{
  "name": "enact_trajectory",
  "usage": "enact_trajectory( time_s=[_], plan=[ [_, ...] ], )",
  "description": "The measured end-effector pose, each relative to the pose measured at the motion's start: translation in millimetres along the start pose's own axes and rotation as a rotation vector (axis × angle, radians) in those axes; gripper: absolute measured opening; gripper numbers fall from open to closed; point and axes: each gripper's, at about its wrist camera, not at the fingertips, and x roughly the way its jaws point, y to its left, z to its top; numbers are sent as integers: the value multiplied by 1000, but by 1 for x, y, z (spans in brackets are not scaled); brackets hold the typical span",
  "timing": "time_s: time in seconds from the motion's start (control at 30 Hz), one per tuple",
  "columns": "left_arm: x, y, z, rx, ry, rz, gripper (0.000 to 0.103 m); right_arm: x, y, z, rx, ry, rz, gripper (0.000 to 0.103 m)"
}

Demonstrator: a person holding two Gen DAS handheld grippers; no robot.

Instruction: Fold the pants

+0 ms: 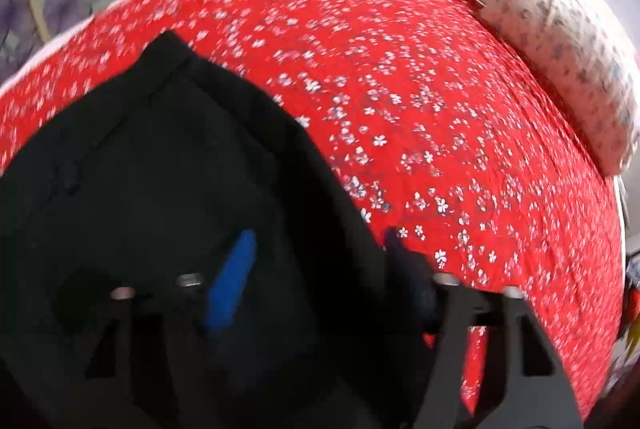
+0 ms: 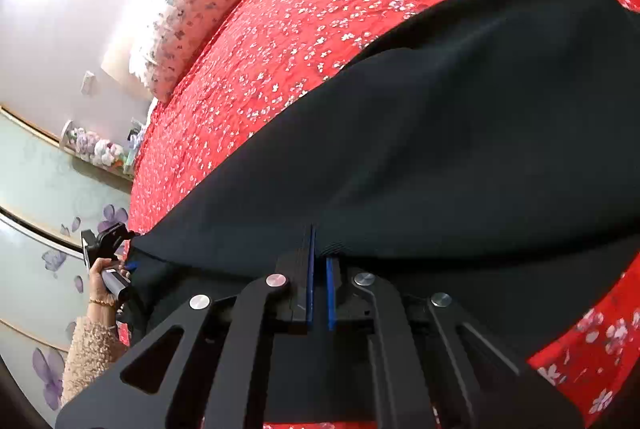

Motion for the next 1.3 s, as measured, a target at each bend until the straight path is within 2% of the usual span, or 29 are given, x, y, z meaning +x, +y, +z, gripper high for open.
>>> enact_trajectory(
  time_s=[0.03,0.07,0.1,0.17,0.27,0.47,0.57,0.73,0.83,1.0,1.07,1.13,1.2,1.3],
  plan=[
    [-3,4,-1,11,-2,-45,30,0,2,0,-6,-3,-4,5],
    [-6,7,-2,6,-4,-78,14,-1,3,-1,-7,-5,-4,5],
    [-12,15,-4,-13,-12,-155,9,-1,3,0,-3,-6,0,5],
    [-26,26,-8,-41,-51,-191,8,-3,4,1,1,-13,5,5],
    [-65,43,-19,-22,-144,-228,8,-7,5,2,-7,-34,16,5],
    [-147,73,-48,0,-276,-286,8,-24,10,6,-25,-88,52,4],
    [-200,99,-79,23,-358,-322,8,-33,10,9,-16,-112,79,4],
    [-247,157,-141,0,-423,-345,8,-53,10,14,-9,-164,103,4],
    [-245,198,-183,-64,-390,-317,9,-63,7,13,12,-182,102,4],
    [-205,242,-219,-194,-269,-291,10,-72,-1,5,57,-176,102,4],
    [-194,251,-221,-227,-226,-311,11,-73,-4,2,46,-177,80,4],
    [-192,257,-214,-239,-221,-339,14,-72,-8,1,46,-167,64,4],
    [-191,264,-208,-248,-219,-368,22,-71,-12,1,50,-160,58,4],
    [-181,283,-201,-326,-179,-454,27,-72,-12,-1,40,-160,56,4]
  ],
)
